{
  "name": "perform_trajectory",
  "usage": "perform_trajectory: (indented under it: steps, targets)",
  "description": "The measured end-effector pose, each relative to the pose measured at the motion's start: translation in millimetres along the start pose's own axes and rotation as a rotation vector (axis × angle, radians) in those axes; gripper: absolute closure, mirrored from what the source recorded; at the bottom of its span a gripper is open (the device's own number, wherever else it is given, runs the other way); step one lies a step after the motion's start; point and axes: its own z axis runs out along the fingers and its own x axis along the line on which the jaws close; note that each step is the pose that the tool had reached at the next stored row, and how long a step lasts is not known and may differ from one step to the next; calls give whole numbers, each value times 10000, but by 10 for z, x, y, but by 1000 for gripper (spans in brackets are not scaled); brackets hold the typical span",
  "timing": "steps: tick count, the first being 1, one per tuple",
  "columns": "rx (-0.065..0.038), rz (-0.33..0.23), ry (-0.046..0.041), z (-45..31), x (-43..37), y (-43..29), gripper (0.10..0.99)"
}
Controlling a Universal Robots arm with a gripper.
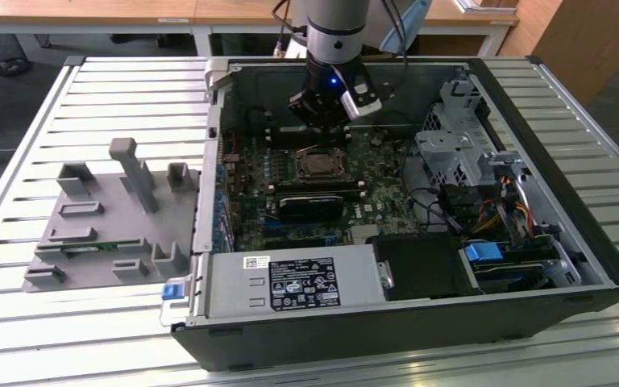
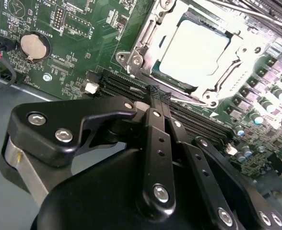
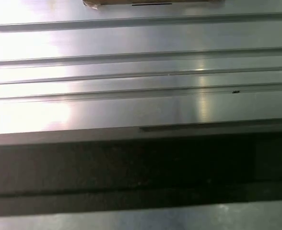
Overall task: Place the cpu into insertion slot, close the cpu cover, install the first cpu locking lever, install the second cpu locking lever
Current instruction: 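Install the first cpu locking lever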
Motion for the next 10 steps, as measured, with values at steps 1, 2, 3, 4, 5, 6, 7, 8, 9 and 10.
perform_trajectory:
  steps: [1,2,3,4,5,6,7,8,9,10]
  targets:
    - [1,0,1,8,-5,1,980]
    - [1,0,0,16,-9,1,980]
    - [1,-1,0,25,-12,2,980]
    - [0,0,0,34,-16,2,980]
    - [1,-1,0,44,-20,2,980]
    - [1,0,0,52,-23,2,980]
    - [1,0,0,60,-25,2,980]
    - [1,-1,0,69,-28,2,980]
    - [1,0,0,77,-29,1,980]
    - [1,1,0,84,-30,1,980]
